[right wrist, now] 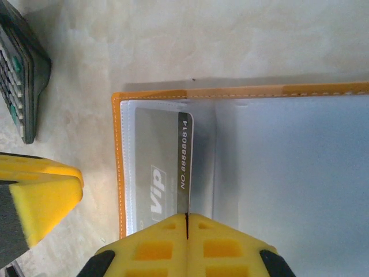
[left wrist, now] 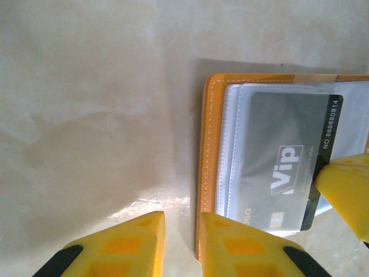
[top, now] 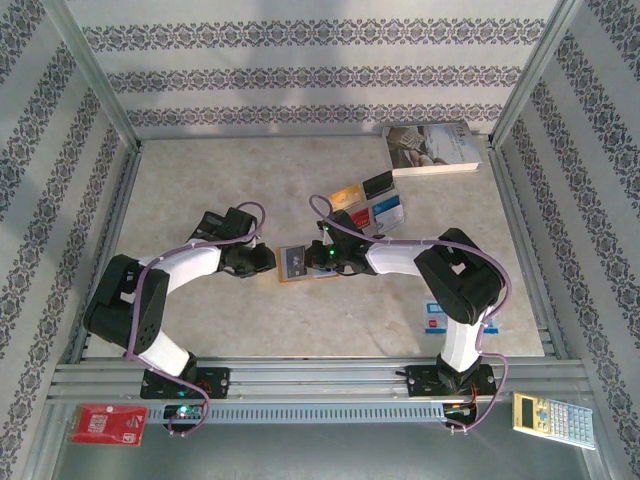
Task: Take the credit cards out of the card holder
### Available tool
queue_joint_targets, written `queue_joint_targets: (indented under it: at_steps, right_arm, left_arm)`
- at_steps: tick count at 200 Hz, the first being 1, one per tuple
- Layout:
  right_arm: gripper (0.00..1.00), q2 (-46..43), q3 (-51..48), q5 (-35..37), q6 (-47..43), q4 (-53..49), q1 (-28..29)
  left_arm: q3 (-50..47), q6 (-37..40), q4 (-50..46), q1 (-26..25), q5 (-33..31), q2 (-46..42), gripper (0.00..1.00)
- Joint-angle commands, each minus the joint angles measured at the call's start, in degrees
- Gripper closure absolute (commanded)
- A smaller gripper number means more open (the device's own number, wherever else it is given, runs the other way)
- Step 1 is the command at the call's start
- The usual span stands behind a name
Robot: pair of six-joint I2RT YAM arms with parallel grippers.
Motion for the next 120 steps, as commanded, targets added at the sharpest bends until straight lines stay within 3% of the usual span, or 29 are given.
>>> queue_joint_targets:
  at_steps: [1,57,120]
  right_arm:
    - [1.00,-1.45,-0.63,1.97,0.30,-1.13,-0.25]
    - [1.00,0.12,2.55,0.47,-0.81,-5.72,0.96]
    - [1.00,1.56,3.45,-0.84,-1.02,-6.35,1.05]
  left_arm:
    - [1.27,-0.17,0.54,-0.39,3.63,-2.15,0.77]
    - [3.30,-2.55,6.16,-1.87,7.80,3.57,0.81]
    - [4.64,-1.07,4.61,-2.00,4.94,9.23,0.88]
